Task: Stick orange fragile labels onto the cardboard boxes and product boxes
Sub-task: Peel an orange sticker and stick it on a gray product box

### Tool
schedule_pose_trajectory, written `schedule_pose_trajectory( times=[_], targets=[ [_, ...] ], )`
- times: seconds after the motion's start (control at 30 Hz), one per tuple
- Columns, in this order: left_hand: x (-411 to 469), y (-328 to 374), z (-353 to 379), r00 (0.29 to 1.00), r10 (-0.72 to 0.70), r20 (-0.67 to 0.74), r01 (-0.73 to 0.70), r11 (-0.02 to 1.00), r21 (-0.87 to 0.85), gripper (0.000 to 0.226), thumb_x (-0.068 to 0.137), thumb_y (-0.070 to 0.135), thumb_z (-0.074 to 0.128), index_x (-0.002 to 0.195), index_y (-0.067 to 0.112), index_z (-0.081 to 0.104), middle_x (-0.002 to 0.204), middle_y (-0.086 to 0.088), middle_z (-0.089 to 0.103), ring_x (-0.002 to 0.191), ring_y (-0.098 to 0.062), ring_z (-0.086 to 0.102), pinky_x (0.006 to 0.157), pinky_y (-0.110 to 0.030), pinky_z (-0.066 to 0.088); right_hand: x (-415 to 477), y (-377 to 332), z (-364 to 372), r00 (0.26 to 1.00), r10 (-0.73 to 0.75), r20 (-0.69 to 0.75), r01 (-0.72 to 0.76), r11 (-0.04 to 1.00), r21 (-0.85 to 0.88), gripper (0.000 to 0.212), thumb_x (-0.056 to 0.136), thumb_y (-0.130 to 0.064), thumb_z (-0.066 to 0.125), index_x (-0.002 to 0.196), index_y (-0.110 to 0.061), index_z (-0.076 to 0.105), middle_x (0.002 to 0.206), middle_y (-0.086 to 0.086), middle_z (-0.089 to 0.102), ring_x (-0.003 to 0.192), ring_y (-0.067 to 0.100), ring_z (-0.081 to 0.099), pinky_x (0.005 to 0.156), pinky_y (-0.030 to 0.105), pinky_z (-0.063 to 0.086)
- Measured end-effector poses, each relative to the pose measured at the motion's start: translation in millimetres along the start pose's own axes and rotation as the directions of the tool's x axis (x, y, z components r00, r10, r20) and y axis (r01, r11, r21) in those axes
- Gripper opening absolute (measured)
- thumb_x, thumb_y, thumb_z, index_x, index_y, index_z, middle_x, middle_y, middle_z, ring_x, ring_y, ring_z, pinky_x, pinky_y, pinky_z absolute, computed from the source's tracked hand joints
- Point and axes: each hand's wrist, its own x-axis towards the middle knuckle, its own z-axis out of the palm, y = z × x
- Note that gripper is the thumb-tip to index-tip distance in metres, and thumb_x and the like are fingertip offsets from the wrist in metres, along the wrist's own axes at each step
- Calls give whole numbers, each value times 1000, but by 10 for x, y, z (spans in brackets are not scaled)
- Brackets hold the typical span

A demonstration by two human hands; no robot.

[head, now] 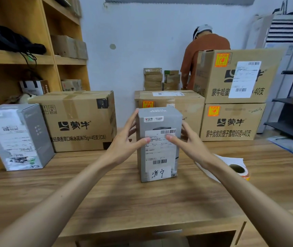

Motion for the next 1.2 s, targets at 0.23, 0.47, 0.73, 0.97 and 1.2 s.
schedule_pose_trajectory(
  times=[0.23, 0.47, 0.73, 0.97, 1.2],
  targets=[
    [60, 20, -54, 999, -21, -31, 20, 999, -34, 86, 87, 51, 72, 151, 62, 15, 158, 9, 42, 142, -13, 43, 115, -48, 39, -11, 84, 24, 999, -40, 35, 38, 999, 34, 63, 96, -31, 65, 150, -42, 34, 137, -9, 62, 129, 11, 55, 100, 36, 52],
    [38, -75, -187, 1000, -4, -18, 3, 1000, -22, 81, 85, 45, 72, 150, 60, 25, 141, 17, 51, 120, 15, 53, 91, -11, 44, -62, 140, 125, 997, -67, -34, 67, 998, -9, 68, 89, -40, 69, 147, -45, 35, 134, -11, 60, 122, -1, 55, 87, 16, 52],
    [85, -37, -166, 999, -27, -30, 25, 998, -56, 76, 89, 41, 70, 151, 53, 27, 137, 12, 53, 114, 16, 55, 82, -5, 46, -14, 105, 112, 998, -52, -17, 52, 998, -43, 64, 92, -43, 66, 148, -46, 35, 133, -16, 63, 128, 3, 54, 100, 33, 50],
    [223, -25, -187, 981, -185, -60, 178, 978, -106, 68, 91, 61, 58, 152, 46, 31, 110, -1, 74, 103, -21, 71, 94, -49, 57, 66, -56, 78, 998, 43, -38, -45, 998, -54, 44, 91, -58, 61, 132, -43, 54, 105, -14, 75, 95, 8, 71, 83, 44, 60],
    [171, -425, -79, 923, -383, 25, 384, 923, -37, 58, 92, 67, 56, 142, 40, 43, 97, -10, 77, 82, -28, 75, 80, -50, 63, 79, 133, 150, 944, 313, 107, -309, 950, -46, 38, 94, -51, 60, 126, -30, 63, 99, -5, 78, 90, 18, 75, 81, 56, 60]
  ],
)
